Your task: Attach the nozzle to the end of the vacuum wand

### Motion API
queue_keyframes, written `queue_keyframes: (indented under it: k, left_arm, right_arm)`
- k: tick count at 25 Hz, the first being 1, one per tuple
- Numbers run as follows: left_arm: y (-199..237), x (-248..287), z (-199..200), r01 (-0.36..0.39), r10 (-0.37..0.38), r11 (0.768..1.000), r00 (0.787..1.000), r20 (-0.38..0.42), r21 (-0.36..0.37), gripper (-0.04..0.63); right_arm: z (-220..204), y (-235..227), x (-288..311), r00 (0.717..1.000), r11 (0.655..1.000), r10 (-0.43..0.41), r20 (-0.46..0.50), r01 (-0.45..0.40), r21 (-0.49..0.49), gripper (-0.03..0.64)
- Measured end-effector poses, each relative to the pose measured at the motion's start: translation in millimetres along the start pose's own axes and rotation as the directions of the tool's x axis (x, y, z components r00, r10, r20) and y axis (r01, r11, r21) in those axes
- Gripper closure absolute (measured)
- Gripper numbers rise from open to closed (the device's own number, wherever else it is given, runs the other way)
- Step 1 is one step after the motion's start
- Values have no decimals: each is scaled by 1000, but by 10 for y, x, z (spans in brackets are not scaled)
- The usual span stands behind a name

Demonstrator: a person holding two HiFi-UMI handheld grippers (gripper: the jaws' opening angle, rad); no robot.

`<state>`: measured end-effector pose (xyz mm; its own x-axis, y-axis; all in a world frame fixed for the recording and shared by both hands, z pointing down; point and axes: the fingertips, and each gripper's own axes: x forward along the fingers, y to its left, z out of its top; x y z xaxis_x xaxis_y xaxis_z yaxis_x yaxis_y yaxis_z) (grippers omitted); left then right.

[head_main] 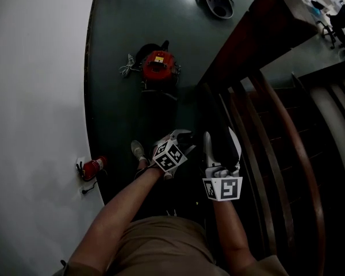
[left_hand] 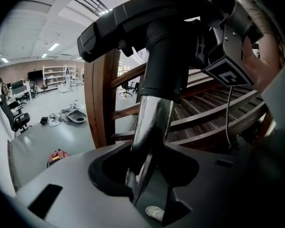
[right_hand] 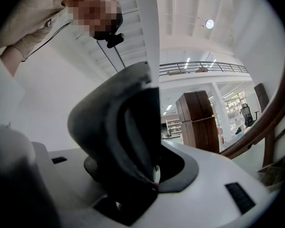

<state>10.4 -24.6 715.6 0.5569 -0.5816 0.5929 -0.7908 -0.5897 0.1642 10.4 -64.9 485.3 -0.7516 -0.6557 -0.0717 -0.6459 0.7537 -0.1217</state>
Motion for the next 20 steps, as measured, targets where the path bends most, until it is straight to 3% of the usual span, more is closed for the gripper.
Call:
queue_keyframes:
  k: [11,20]
  left_arm:
    - [-107,70,-17,46,-45,999,999,-9,14,425]
    - [-156,62,-57,38,-37,999,999,-36,15,425]
  right_arm:
    - [-29,-60,-113,999,1000,-14,-32,14,3,411]
    - [-50,-56,-169,999,999,-44,10,44,-14,411]
